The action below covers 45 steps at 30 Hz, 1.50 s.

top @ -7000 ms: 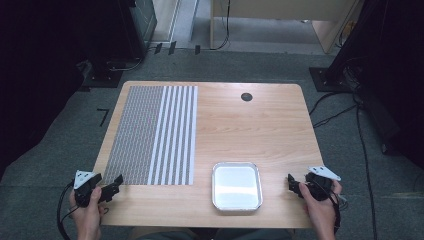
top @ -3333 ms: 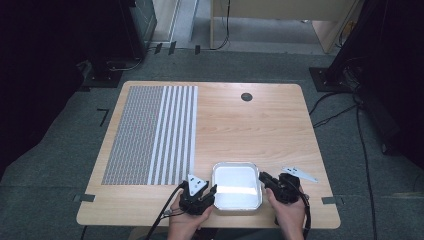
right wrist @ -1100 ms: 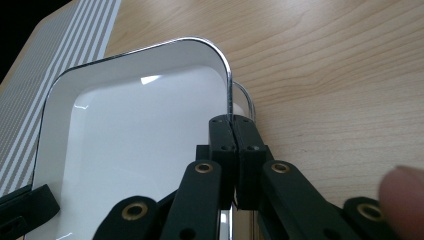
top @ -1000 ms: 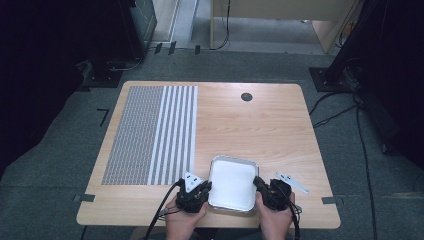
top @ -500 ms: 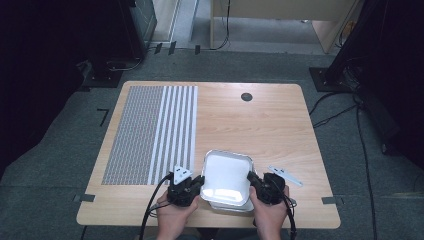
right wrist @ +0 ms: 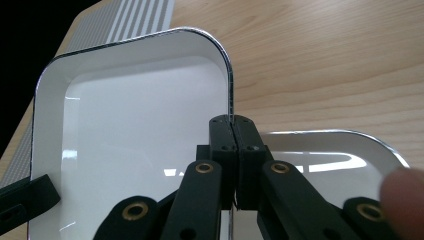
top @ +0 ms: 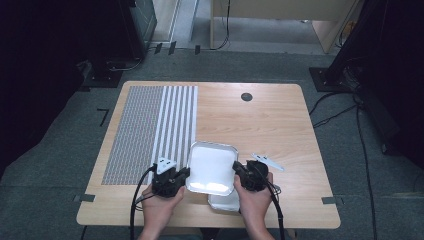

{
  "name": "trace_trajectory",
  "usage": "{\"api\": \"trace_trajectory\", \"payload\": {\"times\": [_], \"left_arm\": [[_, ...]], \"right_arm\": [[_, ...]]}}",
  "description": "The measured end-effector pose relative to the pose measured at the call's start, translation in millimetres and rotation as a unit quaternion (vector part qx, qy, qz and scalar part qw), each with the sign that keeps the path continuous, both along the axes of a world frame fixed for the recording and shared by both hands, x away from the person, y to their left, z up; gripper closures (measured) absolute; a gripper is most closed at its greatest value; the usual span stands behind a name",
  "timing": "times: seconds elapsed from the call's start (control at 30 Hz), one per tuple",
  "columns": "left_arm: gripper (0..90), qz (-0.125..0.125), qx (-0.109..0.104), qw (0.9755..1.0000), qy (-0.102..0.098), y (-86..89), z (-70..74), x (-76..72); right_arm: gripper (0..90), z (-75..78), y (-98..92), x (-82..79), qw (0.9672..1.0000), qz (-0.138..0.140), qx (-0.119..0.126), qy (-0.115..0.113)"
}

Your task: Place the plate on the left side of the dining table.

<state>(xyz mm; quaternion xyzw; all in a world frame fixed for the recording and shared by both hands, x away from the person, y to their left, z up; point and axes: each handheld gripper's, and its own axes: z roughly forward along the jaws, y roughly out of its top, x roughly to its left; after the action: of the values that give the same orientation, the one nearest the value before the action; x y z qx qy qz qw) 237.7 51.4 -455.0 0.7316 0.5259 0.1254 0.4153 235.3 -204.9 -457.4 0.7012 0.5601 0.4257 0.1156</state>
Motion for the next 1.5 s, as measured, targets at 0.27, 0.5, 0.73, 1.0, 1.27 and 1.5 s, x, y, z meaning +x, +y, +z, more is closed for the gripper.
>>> {"api": "trace_trajectory", "payload": {"times": [0.27,0.5,0.73,1.0,1.27,1.5], "left_arm": [[89.1,0.030,-0.011,0.9994,-0.017,29.4,-0.1,13.3],[89.9,0.055,-0.020,0.9979,-0.029,51.5,-2.1,21.7],[90.0,0.077,-0.014,0.9966,-0.022,73.4,-4.5,34.7],[90.0,0.096,-0.022,0.9951,-0.010,97.9,-9.4,53.4],[90.0,0.108,-0.021,0.9940,0.001,118.9,-10.6,75.5],[90.0,0.109,-0.011,0.9940,0.007,131.3,-9.3,97.3]], "right_arm": [[89.8,4.8,30.2,23.5,0.9999,0.015,0.003,0.001],[89.8,6.6,53.9,40.3,0.9996,0.027,0.000,-0.001],[89.9,5.9,79.3,62.2,0.9989,0.046,-0.004,0.012],[89.9,3.9,108.8,91.1,0.9976,0.064,-0.012,0.025],[89.9,2.4,127.6,115.9,0.9963,0.076,-0.012,0.039],[89.8,1.2,142.1,138.5,0.9959,0.077,-0.010,0.046]]}}
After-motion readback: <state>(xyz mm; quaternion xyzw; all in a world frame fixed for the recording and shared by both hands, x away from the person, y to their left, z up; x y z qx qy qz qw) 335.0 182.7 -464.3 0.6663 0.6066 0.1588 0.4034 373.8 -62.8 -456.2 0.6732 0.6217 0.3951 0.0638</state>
